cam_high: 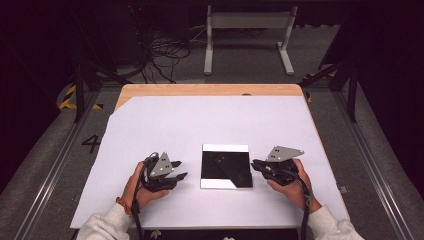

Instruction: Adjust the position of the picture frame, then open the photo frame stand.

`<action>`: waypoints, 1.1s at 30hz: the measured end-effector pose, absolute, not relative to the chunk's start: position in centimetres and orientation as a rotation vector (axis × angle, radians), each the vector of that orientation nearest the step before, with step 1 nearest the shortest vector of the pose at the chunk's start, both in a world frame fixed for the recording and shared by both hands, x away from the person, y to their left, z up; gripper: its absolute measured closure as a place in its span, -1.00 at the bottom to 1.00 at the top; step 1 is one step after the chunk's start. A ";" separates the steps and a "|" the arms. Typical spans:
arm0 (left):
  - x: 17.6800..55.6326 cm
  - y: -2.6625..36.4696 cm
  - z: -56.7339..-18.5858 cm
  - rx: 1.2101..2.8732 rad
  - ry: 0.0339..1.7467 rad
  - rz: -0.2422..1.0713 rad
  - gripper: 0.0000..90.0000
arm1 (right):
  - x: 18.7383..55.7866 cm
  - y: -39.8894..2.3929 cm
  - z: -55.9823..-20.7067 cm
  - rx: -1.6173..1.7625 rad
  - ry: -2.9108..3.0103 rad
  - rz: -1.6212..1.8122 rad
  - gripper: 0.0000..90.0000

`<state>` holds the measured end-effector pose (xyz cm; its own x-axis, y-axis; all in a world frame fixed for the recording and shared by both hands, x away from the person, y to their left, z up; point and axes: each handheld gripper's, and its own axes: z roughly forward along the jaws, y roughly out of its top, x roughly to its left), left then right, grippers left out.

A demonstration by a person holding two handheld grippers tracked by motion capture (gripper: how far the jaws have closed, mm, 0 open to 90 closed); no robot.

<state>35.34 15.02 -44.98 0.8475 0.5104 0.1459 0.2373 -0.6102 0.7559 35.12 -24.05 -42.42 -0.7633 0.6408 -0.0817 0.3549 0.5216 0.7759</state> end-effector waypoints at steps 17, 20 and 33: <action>34.8 15.6 -46.1 2.246 0.631 0.384 -0.44 | 33.3 -25.2 -43.5 0.851 2.518 1.110 0.52; 35.1 15.3 -46.2 2.230 0.638 0.363 -0.44 | 33.3 -25.1 -43.4 0.859 2.528 1.126 0.48; 35.7 13.5 -46.5 2.260 0.643 0.344 -0.40 | 32.6 -24.9 -43.5 0.811 2.666 1.004 0.70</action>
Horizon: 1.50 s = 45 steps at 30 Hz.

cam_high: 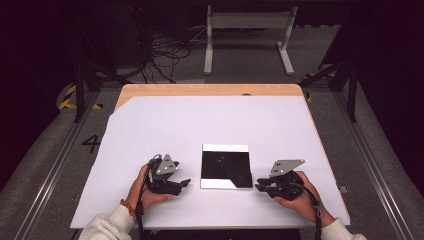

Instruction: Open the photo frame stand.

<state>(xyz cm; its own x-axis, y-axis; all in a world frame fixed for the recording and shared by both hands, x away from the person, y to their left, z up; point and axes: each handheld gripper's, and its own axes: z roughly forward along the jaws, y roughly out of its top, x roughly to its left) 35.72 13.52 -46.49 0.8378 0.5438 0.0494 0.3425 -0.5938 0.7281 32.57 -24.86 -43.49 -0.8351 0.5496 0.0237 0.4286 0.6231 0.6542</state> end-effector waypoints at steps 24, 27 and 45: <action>35.6 12.7 -46.5 2.272 0.617 0.328 -0.45 | 33.3 -22.7 -43.6 0.786 2.774 0.823 0.85; 35.5 12.8 -46.5 2.269 0.623 0.326 -0.45 | 33.3 -22.9 -43.7 0.795 2.771 0.844 0.85; 35.3 12.5 -46.3 2.277 0.610 0.320 -0.45 | 33.0 -23.4 -43.6 0.797 2.747 0.899 0.81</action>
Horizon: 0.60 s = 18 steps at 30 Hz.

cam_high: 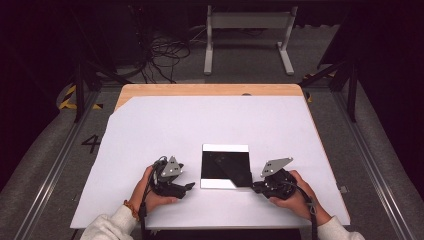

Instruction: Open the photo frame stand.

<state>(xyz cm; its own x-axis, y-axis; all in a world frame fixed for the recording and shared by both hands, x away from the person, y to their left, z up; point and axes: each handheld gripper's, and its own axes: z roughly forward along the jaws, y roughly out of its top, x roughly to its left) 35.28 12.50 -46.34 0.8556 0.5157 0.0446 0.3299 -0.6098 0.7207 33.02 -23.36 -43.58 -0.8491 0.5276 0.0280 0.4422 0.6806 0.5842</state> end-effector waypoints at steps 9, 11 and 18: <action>35.3 12.4 -46.5 2.293 0.604 0.315 -0.45 | 33.0 -23.5 -43.3 0.801 2.736 0.946 0.82; 35.3 12.4 -46.4 2.291 0.607 0.316 -0.45 | 33.0 -23.4 -43.5 0.801 2.737 0.920 0.82; 35.3 12.5 -46.4 2.286 0.607 0.316 -0.46 | 33.0 -23.4 -43.8 0.802 2.760 0.865 0.82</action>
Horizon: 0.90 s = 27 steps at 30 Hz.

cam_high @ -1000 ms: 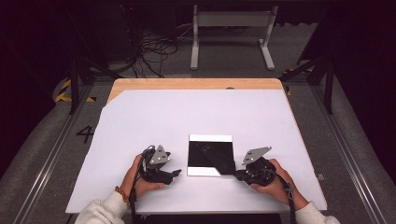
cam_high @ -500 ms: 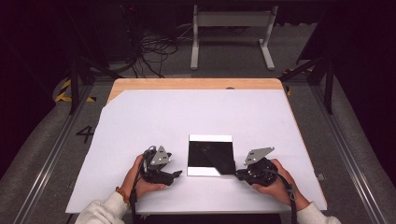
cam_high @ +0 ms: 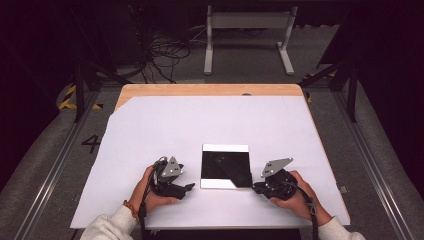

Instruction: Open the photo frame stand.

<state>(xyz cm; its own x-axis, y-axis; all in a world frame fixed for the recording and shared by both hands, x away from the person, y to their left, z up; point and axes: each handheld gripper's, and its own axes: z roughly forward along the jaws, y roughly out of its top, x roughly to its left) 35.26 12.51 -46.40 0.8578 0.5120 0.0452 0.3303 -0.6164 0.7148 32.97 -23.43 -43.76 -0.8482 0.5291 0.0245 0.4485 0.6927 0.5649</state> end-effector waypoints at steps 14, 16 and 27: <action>35.3 12.4 -46.5 2.299 0.604 0.307 -0.46 | 33.0 -23.2 -43.9 0.793 2.750 0.890 0.82; 35.3 12.4 -46.5 2.299 0.603 0.305 -0.46 | 33.0 -23.1 -43.9 0.794 2.747 0.889 0.83; 35.3 12.4 -46.6 2.300 0.604 0.308 -0.46 | 33.0 -23.3 -43.7 0.787 2.729 0.930 0.82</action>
<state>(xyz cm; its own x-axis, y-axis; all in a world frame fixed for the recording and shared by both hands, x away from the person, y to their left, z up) 35.31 12.36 -46.55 0.8613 0.5062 0.0431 0.3324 -0.6257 0.7057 32.96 -23.33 -43.65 -0.8506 0.5252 0.0242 0.4307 0.6696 0.6051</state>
